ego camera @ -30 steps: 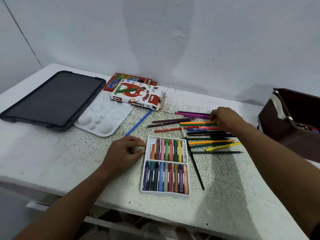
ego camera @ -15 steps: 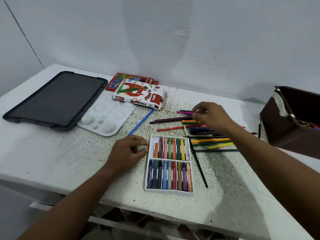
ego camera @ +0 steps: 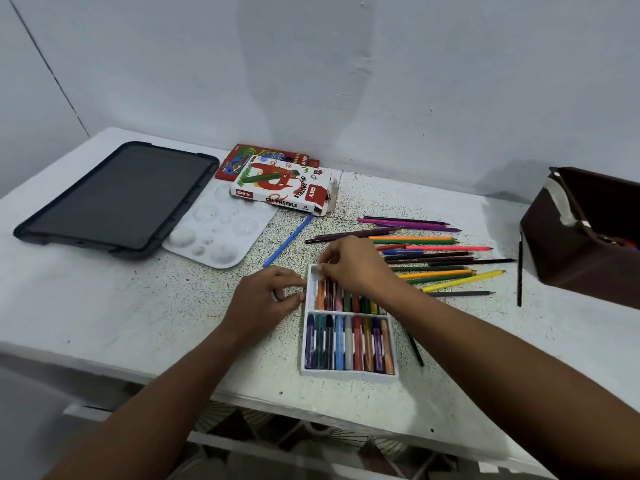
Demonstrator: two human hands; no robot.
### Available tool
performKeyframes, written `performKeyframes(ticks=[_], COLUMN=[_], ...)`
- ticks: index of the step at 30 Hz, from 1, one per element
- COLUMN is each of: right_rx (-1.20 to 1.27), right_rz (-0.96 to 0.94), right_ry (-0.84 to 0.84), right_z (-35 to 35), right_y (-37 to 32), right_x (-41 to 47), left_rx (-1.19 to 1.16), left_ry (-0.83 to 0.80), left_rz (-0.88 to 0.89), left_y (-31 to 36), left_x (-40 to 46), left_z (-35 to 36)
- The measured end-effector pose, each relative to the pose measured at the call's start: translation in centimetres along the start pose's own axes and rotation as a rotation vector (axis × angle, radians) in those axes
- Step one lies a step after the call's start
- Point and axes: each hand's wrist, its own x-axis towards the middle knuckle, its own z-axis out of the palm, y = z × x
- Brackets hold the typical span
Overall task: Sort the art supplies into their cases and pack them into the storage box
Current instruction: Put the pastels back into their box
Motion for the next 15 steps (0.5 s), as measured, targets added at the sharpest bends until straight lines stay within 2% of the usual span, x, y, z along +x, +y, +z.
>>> performKeyframes(ticks=[8,15], right_rx=[0.013,0.021], right_rz=[0.004,0.015], right_ry=[0.072,0.061], right_z=[1.01,0.87], right_y=[0.38,0.26], right_x=[-0.42,-0.47], left_rx=[0.034,0.052], left_ry=[-0.006,-0.015], left_rz=[0.013,0.023], left_y=[-0.13,-0.37], left_x=[0.08,0.11], left_z=[0.05,0.08])
